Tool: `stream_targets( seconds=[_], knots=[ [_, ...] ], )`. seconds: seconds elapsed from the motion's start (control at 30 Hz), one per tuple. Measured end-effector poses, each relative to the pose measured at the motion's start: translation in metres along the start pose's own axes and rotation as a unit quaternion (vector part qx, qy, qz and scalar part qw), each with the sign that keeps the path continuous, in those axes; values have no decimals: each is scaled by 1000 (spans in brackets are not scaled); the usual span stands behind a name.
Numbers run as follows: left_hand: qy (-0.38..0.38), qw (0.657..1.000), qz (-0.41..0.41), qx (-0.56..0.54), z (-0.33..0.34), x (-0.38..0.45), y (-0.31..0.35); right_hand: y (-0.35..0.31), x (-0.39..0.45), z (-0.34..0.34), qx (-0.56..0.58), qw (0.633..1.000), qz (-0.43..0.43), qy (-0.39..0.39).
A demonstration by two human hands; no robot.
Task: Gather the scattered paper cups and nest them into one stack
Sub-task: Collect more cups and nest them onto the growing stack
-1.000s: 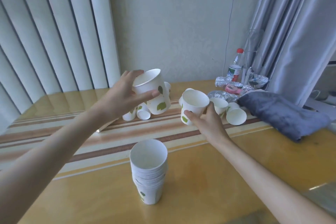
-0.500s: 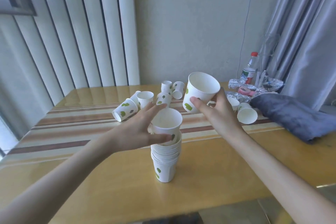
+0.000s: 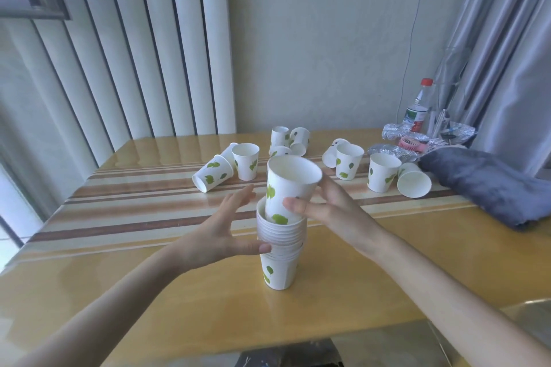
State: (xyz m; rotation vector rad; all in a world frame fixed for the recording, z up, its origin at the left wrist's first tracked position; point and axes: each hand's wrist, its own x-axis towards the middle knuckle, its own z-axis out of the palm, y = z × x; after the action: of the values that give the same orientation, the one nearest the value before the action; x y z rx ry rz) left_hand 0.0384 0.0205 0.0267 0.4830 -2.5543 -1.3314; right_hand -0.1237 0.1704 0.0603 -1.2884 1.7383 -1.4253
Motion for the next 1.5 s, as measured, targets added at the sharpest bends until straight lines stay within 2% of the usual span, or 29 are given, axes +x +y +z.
stream_targets(
  seconds=[0.17,0.3,0.4,0.5,0.57,0.63,0.7,0.77,0.87,1.0,1.1,1.23,1.33,1.5],
  knots=[
    [20,998,17,-52,-10,-3,-6,14,-6,5,-30,996,64,-54],
    [58,995,11,-84,-16,-1,1,6,-1,3,-3,999,40,-31],
    [78,993,16,-91,-15,6,0,11,5,3,-56,997,37,-24],
    [106,990,0,-96,-21,15,-10,19,5,3,-80,994,58,-53],
    [132,989,-21,-65,-31,25,-21,16,11,-4,-56,994,70,-63],
    [167,984,-47,29,-47,41,-36,16,29,-16,-62,993,89,-35],
    [187,974,-76,106,-64,61,-54,25,58,-28,-164,980,112,15],
    [192,967,-102,131,-78,82,-69,42,92,-33,-240,956,160,50],
    [203,960,-123,147,-91,111,-89,73,145,-35,-210,945,224,113],
    [226,932,-176,221,-94,142,-107,103,197,-34,-176,921,287,198],
    [188,905,-221,311,-90,160,-120,120,219,-32,-191,906,315,208],
    [164,871,-249,390,-90,174,-129,132,232,-34,-151,917,309,202],
    [163,868,-274,382,-91,176,-134,129,227,-37,-81,931,293,203],
    [204,896,-313,240,-94,156,-129,116,206,-43,-38,949,250,190]
  ],
)
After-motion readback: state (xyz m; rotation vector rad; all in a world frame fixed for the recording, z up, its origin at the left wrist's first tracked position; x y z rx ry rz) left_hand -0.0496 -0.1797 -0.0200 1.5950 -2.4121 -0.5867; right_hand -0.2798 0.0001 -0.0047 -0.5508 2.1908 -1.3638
